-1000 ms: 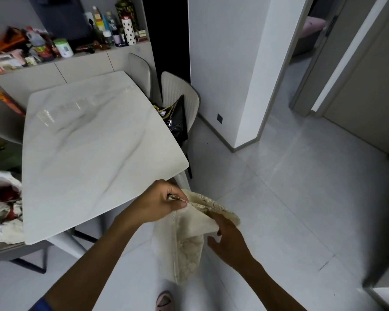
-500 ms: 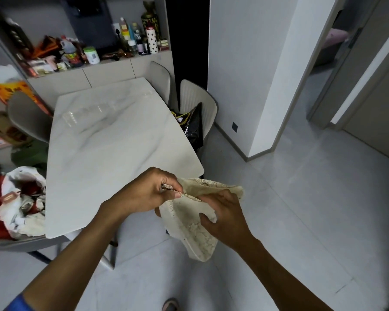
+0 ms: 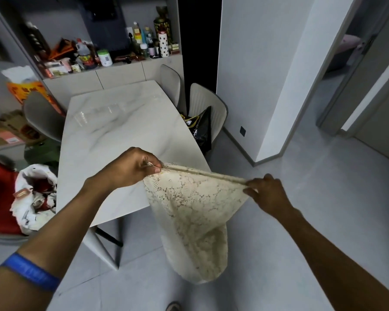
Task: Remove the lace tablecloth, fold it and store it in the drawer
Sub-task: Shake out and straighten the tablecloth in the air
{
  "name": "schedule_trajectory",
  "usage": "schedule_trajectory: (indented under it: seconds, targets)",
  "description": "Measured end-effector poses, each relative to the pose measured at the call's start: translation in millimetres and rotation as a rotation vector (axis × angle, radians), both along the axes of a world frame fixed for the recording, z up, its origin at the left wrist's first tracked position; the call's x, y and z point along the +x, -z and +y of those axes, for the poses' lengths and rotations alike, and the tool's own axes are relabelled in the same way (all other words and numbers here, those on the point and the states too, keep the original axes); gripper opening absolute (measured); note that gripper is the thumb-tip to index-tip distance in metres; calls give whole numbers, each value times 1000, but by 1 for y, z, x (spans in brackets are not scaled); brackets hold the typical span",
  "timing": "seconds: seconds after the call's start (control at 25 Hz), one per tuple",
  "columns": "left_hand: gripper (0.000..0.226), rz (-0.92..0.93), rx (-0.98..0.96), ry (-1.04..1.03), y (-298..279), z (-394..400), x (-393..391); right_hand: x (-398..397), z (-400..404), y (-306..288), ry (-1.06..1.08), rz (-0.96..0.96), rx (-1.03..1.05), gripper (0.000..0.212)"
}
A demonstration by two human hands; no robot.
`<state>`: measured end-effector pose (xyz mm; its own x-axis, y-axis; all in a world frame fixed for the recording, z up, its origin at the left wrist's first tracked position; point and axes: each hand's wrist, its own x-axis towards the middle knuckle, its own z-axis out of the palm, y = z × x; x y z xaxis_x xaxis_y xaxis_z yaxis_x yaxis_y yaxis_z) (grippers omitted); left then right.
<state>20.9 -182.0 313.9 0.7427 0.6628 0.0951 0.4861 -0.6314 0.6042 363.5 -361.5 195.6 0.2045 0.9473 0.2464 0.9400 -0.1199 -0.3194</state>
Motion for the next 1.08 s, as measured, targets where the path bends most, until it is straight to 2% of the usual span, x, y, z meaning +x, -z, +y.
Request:
schedule_trajectory:
  seconds: [0.08, 0.2, 0.36, 0.48, 0.56, 0.64, 0.76, 0.84, 0.96, 1.0, 1.08]
  targets:
    - [9, 15, 60, -75, 2, 11, -12, 11, 9, -30, -42, 4, 86, 12]
    - [10, 8, 94, -147, 10, 15, -24, 13, 19, -69, -128, -7, 58, 14]
    - [10, -87, 102, -181, 14, 10, -33, 19, 20, -109, -175, -46, 113, 16]
    - [6, -163, 80, -192, 14, 5, -33, 23, 21, -129, -246, -58, 62, 16]
    - [12, -220, 29, -228, 16, 6, -36, 25, 25, -136, -278, -34, 44, 15]
    - [23, -219, -24, -218, 16, 8, -43, 22, 29, -136, -276, 67, 60, 13]
    - [21, -103, -22, -133, 17, 13, -54, 9, 39, -127, -152, 271, 6, 12]
    - [30, -4, -8, -137, 19, 18, -64, -4, 46, -122, -104, 394, -9, 10]
    - [37, 201, -146, -177, 14, 18, -74, -25, 60, -122, -136, 435, 65, 25]
    - [48, 261, -149, -165, 10, 17, -68, -32, 66, -123, -162, 422, 72, 29]
    - [84, 259, 7, -56, 3, 14, -34, -52, 76, -126, -246, 398, 41, 32]
